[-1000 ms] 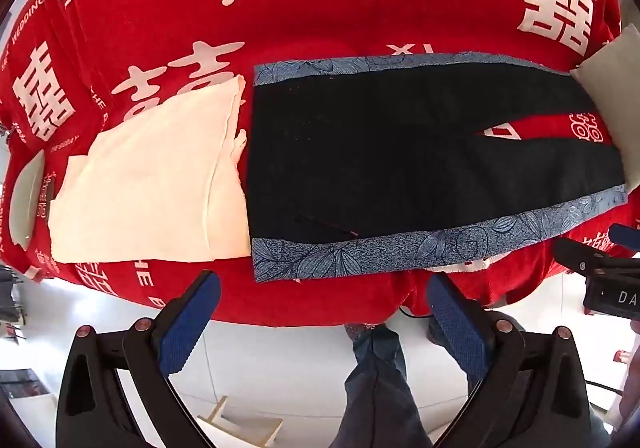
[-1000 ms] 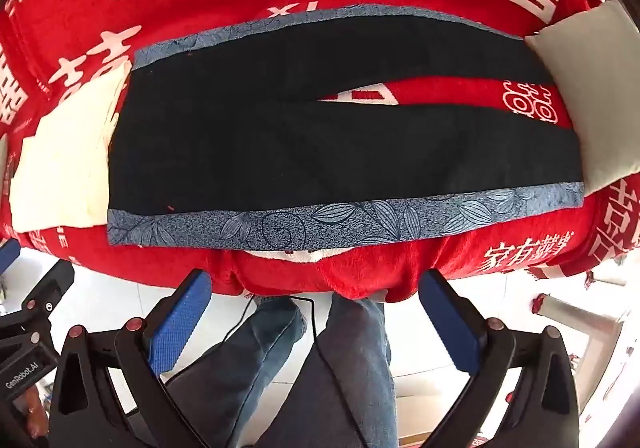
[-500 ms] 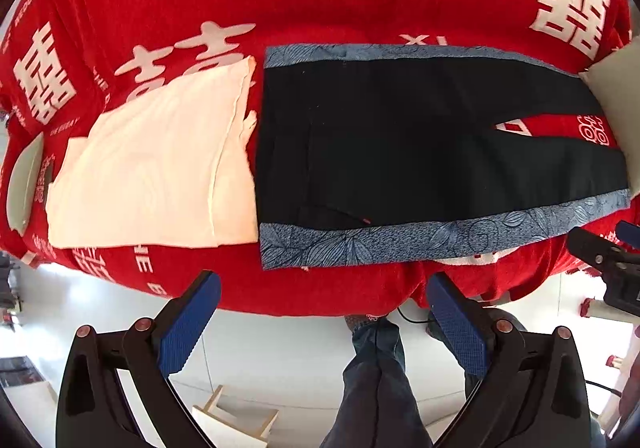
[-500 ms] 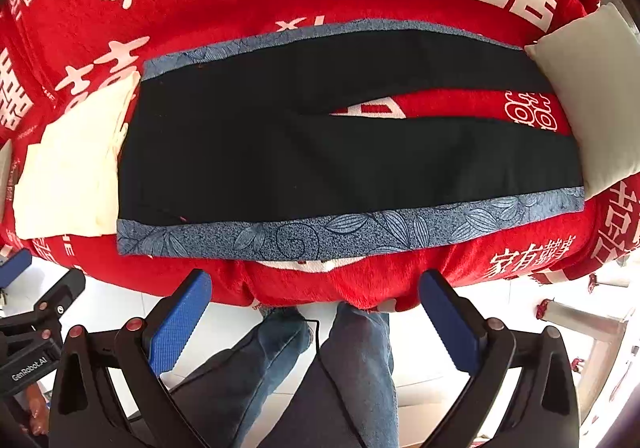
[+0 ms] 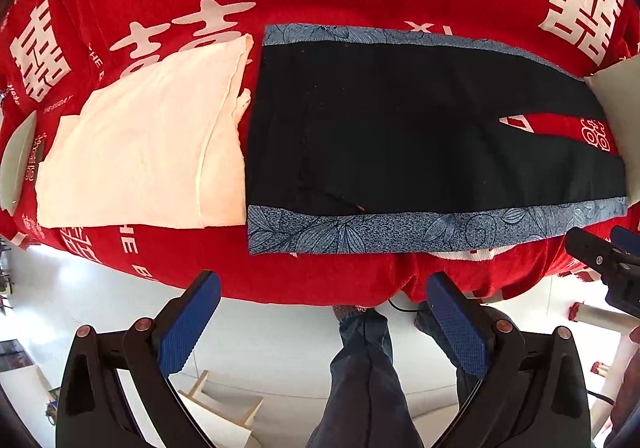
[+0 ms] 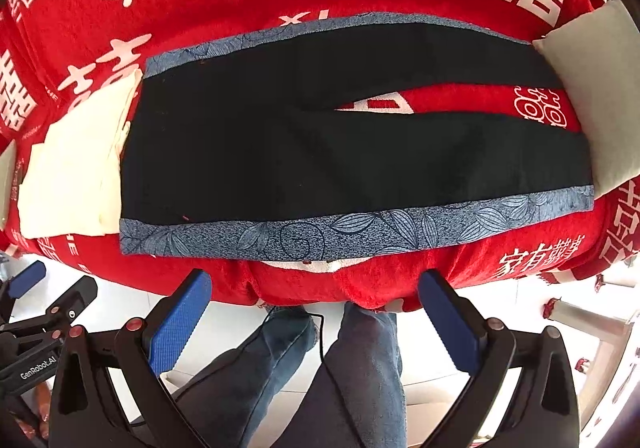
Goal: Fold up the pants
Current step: 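Move both grippers toward the black trousers lying flat on the bed, then grasp the grey waistband with the right gripper while the left gripper approaches the trousers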
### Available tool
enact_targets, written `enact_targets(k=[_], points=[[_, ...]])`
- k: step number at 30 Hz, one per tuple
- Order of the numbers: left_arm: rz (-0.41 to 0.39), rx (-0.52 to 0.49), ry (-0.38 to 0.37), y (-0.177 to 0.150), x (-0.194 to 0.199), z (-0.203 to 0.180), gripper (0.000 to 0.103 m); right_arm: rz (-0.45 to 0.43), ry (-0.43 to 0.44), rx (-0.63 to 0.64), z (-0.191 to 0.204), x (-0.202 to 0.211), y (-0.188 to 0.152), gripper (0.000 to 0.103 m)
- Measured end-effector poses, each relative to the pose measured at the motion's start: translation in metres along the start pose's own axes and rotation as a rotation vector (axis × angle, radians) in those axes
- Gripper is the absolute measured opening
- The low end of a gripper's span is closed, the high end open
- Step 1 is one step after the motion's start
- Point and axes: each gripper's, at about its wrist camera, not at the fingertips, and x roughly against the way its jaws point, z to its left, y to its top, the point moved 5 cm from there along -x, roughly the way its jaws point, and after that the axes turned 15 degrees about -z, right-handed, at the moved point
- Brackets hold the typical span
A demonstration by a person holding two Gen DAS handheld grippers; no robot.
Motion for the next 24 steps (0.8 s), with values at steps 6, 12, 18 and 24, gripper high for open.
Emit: enact_targets(k=[6,12,18,24], points=[[0.013,-0.005,-0.002,0.0,-0.004,-0.005,0.103,0.021,0.006,-0.014,-0.003,-0.005,-0.001,0.103],[0.012,-0.019,-0.004,0.003,-0.005,-0.009,0.103,0.028,0.0,-0.02,-0.008,-0.006,0.0,0.103],[0.014,-0.017,-0.009,0.005,-0.006,-0.011,0.103,0.031,0.008,-0.034,-0.011,-0.009,0.002,0.103],[0.016,0.045,-0.046,0.001,-0.021,-0.006,0.103,0.05,0.132,-0.123,-0.013,-0.021,-0.005,0.103]])
